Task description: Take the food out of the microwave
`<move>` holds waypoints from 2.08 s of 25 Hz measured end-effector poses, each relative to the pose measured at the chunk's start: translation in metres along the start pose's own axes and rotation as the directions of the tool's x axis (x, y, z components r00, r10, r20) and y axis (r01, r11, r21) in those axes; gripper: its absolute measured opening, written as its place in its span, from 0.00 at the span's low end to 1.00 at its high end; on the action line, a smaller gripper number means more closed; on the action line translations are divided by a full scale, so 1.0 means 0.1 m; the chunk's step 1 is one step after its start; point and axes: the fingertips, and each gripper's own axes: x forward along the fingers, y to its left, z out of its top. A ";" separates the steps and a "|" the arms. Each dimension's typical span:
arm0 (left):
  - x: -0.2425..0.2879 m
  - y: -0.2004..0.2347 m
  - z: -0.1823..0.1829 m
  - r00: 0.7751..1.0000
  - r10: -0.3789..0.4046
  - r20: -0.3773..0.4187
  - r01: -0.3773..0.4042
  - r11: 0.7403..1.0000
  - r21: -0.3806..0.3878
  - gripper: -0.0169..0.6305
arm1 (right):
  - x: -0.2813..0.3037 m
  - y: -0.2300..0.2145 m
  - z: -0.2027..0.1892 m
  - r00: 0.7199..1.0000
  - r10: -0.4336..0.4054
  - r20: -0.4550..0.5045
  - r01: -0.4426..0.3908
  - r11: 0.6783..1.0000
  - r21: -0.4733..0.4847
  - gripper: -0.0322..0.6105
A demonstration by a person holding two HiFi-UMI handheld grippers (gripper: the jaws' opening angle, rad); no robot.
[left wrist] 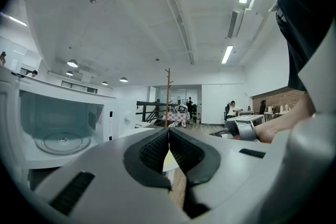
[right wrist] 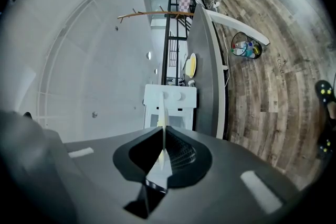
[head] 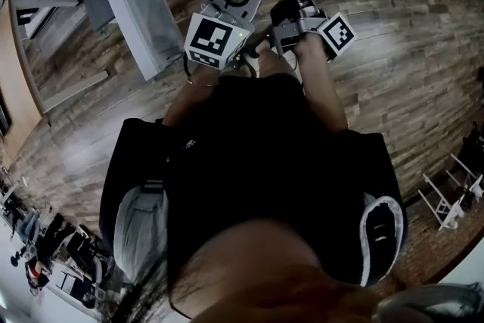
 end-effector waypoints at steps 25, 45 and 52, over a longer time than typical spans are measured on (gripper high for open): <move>0.35 -0.04 -0.04 1.000 0.010 -0.024 -0.009 1.000 0.002 0.04 | -0.14 -0.05 0.47 0.999 -0.013 0.052 0.012 1.000 0.029 0.07; 1.85 -0.94 0.04 0.994 -0.094 -0.050 0.096 0.994 0.045 0.04 | -0.65 -0.10 2.16 0.982 0.002 0.191 -0.015 0.998 0.066 0.07; 2.26 -1.13 0.02 0.994 -0.091 -0.062 0.094 0.994 0.053 0.04 | -0.69 -0.16 2.65 0.981 0.006 0.196 -0.021 0.997 0.074 0.07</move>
